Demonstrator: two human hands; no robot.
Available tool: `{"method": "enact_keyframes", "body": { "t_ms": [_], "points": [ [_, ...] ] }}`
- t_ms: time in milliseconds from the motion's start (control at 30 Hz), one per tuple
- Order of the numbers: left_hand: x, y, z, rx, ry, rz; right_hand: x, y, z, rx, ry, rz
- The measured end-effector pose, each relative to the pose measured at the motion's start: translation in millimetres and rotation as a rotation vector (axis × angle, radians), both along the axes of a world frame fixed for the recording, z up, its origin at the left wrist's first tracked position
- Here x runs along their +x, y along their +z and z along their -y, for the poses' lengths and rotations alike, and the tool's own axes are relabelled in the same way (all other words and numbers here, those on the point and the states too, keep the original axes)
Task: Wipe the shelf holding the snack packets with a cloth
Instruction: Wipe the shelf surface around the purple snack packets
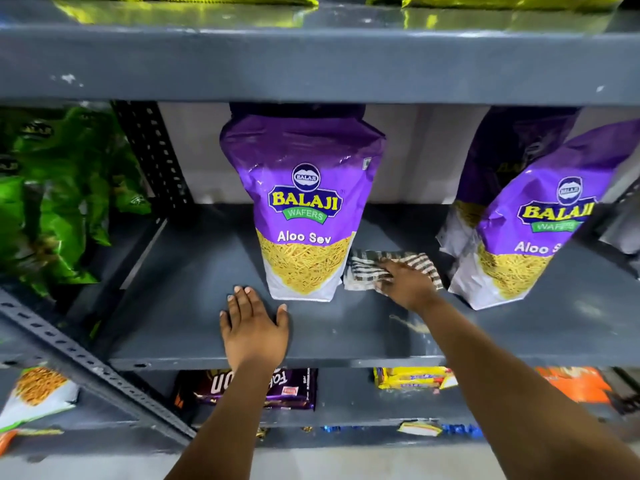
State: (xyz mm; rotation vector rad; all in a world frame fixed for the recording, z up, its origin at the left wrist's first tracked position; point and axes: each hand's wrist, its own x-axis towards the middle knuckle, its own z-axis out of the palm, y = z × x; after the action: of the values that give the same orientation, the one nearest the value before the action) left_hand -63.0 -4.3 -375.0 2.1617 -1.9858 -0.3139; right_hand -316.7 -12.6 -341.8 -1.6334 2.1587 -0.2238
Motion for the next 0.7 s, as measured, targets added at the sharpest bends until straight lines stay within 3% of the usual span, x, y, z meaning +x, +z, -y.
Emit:
{"method": "enact_keyframes", "body": {
  "t_ms": [267, 400, 467, 567, 700],
  "points": [
    [1, -1, -1, 0.011, -0.02, -0.034, -6, 4, -62, -0.116, -0.041, -0.07],
    [0, -2, 0, 0.0, -0.017, -0.034, 2, 40, -72, -0.393, -0.212, -0.054],
    [0, -3, -1, -0.008, -0.016, -0.031, 17, 57, -73, -0.475, -0.243, -0.136],
    [0, -4, 0, -0.027, -0.018, -0.032, 64, 54, -80, -0.312, -0.149, -0.259],
    [0, -6, 0, -0.027, -0.026, -0.02, 110, -9, -85, -0.086, 0.017, -0.09]
  ]
}}
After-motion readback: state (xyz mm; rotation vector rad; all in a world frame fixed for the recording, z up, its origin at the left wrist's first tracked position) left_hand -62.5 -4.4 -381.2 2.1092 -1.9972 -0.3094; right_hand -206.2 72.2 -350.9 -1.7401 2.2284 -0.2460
